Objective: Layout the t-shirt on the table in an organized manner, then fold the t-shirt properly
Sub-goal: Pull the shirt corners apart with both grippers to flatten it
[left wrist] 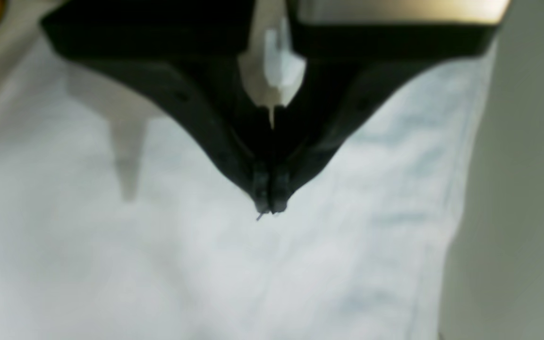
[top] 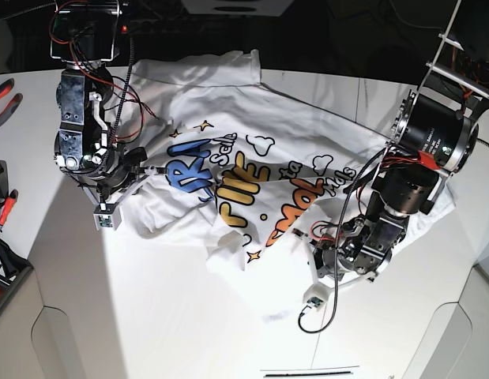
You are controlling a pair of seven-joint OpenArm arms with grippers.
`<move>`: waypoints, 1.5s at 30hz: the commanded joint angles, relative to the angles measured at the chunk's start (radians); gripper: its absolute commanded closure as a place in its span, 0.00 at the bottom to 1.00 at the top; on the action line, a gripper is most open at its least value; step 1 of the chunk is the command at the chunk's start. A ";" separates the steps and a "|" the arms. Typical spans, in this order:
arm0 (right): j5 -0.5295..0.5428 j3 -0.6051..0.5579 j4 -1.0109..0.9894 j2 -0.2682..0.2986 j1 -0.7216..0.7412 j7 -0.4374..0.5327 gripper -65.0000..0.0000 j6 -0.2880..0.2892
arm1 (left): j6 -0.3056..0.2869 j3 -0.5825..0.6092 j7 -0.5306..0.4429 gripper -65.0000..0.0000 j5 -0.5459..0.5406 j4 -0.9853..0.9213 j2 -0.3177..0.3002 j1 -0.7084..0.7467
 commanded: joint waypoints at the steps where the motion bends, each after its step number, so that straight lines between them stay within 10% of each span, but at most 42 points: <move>1: -0.015 0.003 -0.005 0.003 0.000 -0.046 1.00 -0.007 | 0.021 -0.001 0.000 1.00 0.013 -0.014 -0.004 -0.035; 9: -0.015 0.019 -0.005 0.003 0.002 -0.064 1.00 -0.033 | 0.171 -0.002 -0.035 1.00 0.042 -0.067 -0.125 -0.035; 23: -0.013 0.138 -0.002 0.003 0.066 -0.089 1.00 -0.067 | 0.251 -0.002 -0.010 1.00 0.041 -0.066 -0.259 -0.033; 26: 0.042 0.149 0.041 0.003 0.114 -0.096 1.00 -0.003 | 0.249 -0.016 -0.010 1.00 0.016 -0.026 -0.278 -0.031; 31: 0.198 0.115 0.214 -0.002 0.159 -0.129 1.00 0.124 | 0.103 -0.108 -0.015 1.00 -0.059 0.101 -0.280 -0.006; 36: 0.113 0.013 0.241 -0.002 0.186 -0.072 1.00 0.169 | -0.119 -0.151 -0.031 1.00 -0.117 0.137 -0.221 0.011; 45: 0.010 -0.071 -0.091 0.003 0.199 0.019 1.00 0.097 | -0.060 -0.151 -0.032 1.00 -0.100 0.136 -0.151 0.140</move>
